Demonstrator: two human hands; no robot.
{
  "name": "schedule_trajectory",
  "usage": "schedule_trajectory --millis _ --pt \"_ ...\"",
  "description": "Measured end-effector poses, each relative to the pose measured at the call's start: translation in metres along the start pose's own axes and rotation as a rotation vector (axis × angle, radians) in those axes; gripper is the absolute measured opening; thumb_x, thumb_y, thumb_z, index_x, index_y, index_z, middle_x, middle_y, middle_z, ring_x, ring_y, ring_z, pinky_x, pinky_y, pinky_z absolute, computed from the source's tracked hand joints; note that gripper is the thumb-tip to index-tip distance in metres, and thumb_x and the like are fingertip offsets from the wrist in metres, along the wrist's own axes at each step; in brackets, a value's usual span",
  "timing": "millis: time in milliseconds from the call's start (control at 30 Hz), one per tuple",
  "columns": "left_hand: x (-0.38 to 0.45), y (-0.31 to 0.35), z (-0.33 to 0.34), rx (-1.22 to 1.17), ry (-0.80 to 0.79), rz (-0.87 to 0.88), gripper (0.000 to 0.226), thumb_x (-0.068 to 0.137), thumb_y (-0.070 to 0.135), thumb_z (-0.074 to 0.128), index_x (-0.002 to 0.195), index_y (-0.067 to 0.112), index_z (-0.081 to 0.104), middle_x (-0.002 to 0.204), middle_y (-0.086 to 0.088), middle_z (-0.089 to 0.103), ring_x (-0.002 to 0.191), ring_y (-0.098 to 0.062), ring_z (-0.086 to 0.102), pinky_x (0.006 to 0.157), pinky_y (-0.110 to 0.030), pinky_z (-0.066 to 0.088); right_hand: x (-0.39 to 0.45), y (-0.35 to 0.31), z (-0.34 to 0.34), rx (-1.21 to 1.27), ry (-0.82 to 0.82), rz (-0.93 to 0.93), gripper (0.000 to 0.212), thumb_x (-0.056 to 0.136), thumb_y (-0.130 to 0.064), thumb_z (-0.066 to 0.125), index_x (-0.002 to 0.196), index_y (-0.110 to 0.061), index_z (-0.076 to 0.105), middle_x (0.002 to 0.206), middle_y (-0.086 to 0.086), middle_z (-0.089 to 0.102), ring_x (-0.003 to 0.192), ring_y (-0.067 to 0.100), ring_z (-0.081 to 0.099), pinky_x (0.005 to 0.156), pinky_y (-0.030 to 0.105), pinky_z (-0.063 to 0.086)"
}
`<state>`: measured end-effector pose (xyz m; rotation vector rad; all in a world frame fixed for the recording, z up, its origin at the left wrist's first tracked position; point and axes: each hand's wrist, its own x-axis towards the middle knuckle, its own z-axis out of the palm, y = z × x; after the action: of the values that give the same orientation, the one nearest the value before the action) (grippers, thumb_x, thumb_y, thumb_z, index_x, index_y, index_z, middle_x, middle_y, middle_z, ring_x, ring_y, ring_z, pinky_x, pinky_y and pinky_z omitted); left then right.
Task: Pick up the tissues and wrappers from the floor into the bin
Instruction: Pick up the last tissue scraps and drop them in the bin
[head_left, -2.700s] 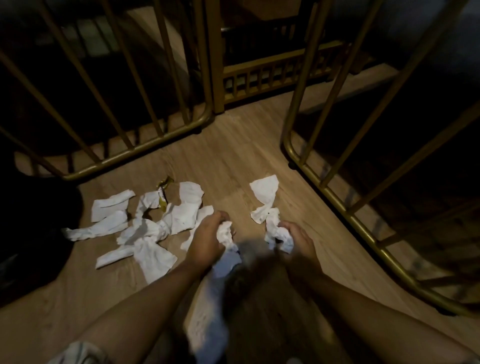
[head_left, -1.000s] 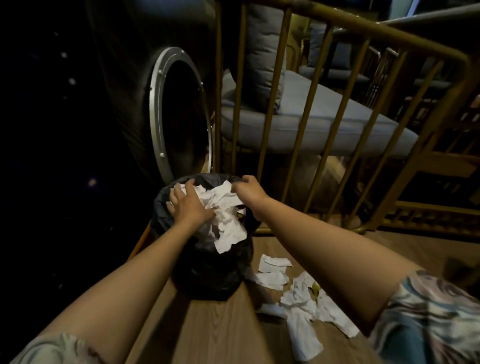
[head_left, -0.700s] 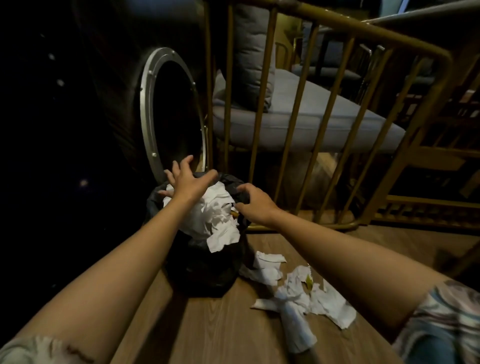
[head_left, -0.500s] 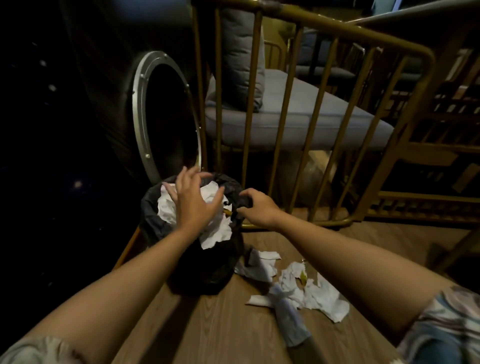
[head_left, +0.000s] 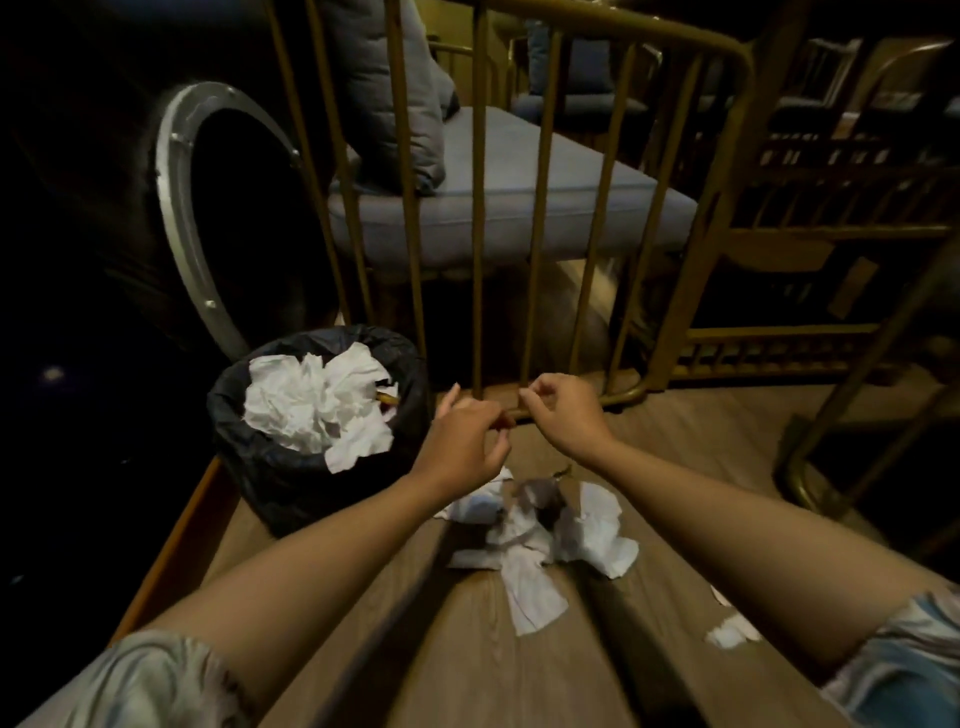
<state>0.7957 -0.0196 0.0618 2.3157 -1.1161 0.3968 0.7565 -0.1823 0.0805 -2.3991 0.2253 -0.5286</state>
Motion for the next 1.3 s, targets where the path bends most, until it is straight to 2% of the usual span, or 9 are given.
schedule_trajectory --millis 133,300,500,633,733,833,933,1133,1300 --pt "0.004 0.028 0.04 -0.076 -0.063 -0.004 0.01 0.088 0.026 0.056 0.094 0.027 0.065 0.087 0.012 0.067 0.09 -0.007 0.061 0.109 -0.036 0.027 -0.029 0.045 -0.025 0.008 0.104 0.121 0.042 0.094 -0.027 0.057 0.057 -0.008 0.054 0.055 0.007 0.052 0.066 0.027 0.056 0.058 0.033 0.038" --pt "0.0 0.045 0.098 -0.113 -0.187 -0.137 0.006 0.087 0.027 0.056 0.082 0.027 0.06 0.079 0.005 0.067 0.087 -0.019 0.062 0.095 -0.036 0.035 -0.078 0.102 -0.036 -0.235 0.119 0.265 0.038 0.09 -0.022 0.056 0.054 -0.017 0.043 0.067 0.006 0.051 0.103 0.032 0.048 0.089 0.041 0.036" --pt "-0.026 0.062 0.16 -0.03 -0.371 -0.507 0.032 0.088 0.037 0.057 0.116 0.024 0.064 0.138 -0.009 0.049 0.134 -0.03 0.033 0.111 -0.047 0.02 -0.124 0.165 -0.038 -0.265 0.042 0.424 0.005 0.084 -0.011 0.054 0.087 -0.01 0.057 0.1 0.015 0.062 0.108 0.031 0.047 0.092 0.037 0.034" --pt "-0.061 0.051 0.192 0.054 -0.491 -0.658 0.067 0.088 0.055 0.052 0.146 0.028 0.033 0.163 -0.012 -0.002 0.148 -0.034 -0.014 0.114 -0.065 0.0 -0.157 0.209 -0.031 -0.297 -0.056 0.532 0.048 0.088 -0.033 0.059 0.131 -0.014 0.046 0.13 0.01 0.054 0.121 0.028 0.043 0.1 0.04 0.034" --pt "-0.089 0.039 0.202 0.061 -0.518 -0.608 0.079 0.091 0.063 0.044 0.154 0.024 0.015 0.162 -0.011 -0.016 0.145 -0.036 -0.025 0.112 -0.067 -0.007 -0.188 0.238 -0.018 -0.447 -0.231 0.575 0.083 0.086 -0.054 0.058 0.15 -0.02 0.019 0.158 0.005 0.019 0.144 0.028 0.018 0.115 0.046 0.022" --pt "-0.115 0.026 0.207 0.122 -0.574 -0.609 0.087 0.087 0.071 0.04 0.154 0.025 0.009 0.163 -0.007 -0.015 0.147 -0.033 -0.022 0.111 -0.068 -0.006 -0.215 0.258 -0.006 -0.599 -0.303 0.56 0.08 0.091 -0.062 0.04 0.153 -0.025 0.006 0.161 0.005 -0.015 0.147 0.027 -0.012 0.117 0.051 0.006" --pt "-0.141 0.019 0.21 0.144 -0.542 -0.608 0.088 0.083 0.077 0.025 0.153 0.024 0.019 0.163 -0.01 0.005 0.15 -0.031 -0.002 0.115 -0.058 0.001 -0.229 0.266 0.002 -0.605 -0.244 0.61 0.074 0.092 -0.065 0.031 0.152 -0.028 0.01 0.161 0.006 -0.015 0.147 0.029 -0.016 0.116 0.051 0.0" --pt "-0.161 0.002 0.204 -0.068 -0.207 -0.568 0.032 0.09 0.021 0.054 0.121 0.014 0.06 0.12 -0.012 0.06 0.112 -0.03 0.052 0.096 -0.039 0.04 -0.229 0.276 0.008 -0.339 -0.122 0.487 0.055 0.095 -0.037 0.052 0.145 -0.022 0.035 0.139 0.008 0.047 0.127 0.023 0.04 0.105 0.038 0.036" --pt "-0.146 0.001 0.203 -0.248 -0.085 -0.736 0.044 0.097 0.042 0.033 0.12 0.013 0.057 0.102 -0.011 0.065 0.091 -0.026 0.062 0.079 -0.035 0.05 -0.213 0.269 0.018 -0.22 -0.033 0.645 0.059 0.095 -0.029 0.055 0.147 -0.025 0.027 0.125 0.01 0.058 0.11 0.023 0.057 0.093 0.035 0.047"
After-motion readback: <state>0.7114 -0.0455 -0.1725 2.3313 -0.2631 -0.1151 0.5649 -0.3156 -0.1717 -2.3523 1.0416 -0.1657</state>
